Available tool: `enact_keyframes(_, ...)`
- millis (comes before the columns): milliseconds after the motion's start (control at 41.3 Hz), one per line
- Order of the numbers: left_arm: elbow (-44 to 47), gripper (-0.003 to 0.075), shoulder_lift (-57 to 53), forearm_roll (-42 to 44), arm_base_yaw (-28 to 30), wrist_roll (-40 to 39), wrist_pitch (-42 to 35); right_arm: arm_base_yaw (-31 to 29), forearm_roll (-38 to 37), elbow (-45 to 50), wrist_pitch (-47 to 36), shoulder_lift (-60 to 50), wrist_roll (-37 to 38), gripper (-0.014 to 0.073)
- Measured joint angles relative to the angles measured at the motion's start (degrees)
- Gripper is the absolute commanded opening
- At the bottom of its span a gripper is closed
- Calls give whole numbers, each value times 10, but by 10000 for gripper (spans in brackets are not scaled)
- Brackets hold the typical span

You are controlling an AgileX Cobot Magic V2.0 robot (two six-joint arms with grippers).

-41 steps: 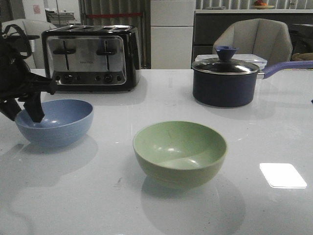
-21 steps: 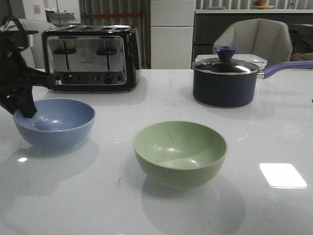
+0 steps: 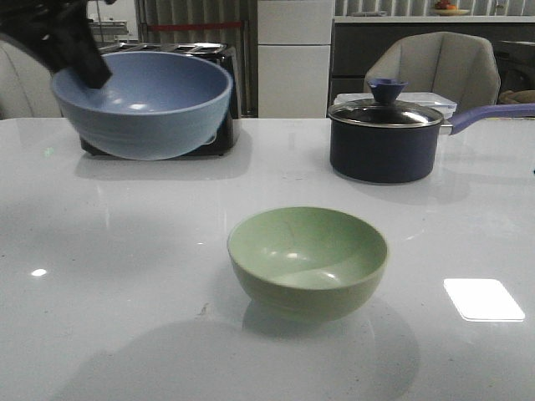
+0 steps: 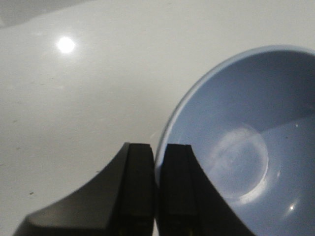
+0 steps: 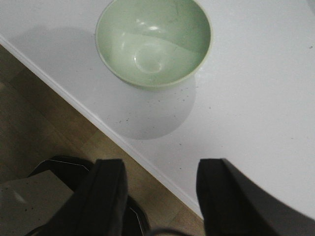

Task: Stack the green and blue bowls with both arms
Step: 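Grasp the blue bowl rim with the left gripper and lift it, then lower the blue bowl into the green bowl and open the left gripper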

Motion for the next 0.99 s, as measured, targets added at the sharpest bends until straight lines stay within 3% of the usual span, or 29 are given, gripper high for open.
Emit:
enact_keyframes(363,-32,93,64,-15,-130,7,-10,0,0,0,0,0,0,437)
enact_keyframes(872,-66,94,204,-27,-145,7,-54,0,0,0,0,0,0,437)
enact_keyframes(993,-66,165,220,-29,-145,7,-63,0,0,0,0,0,0,437)
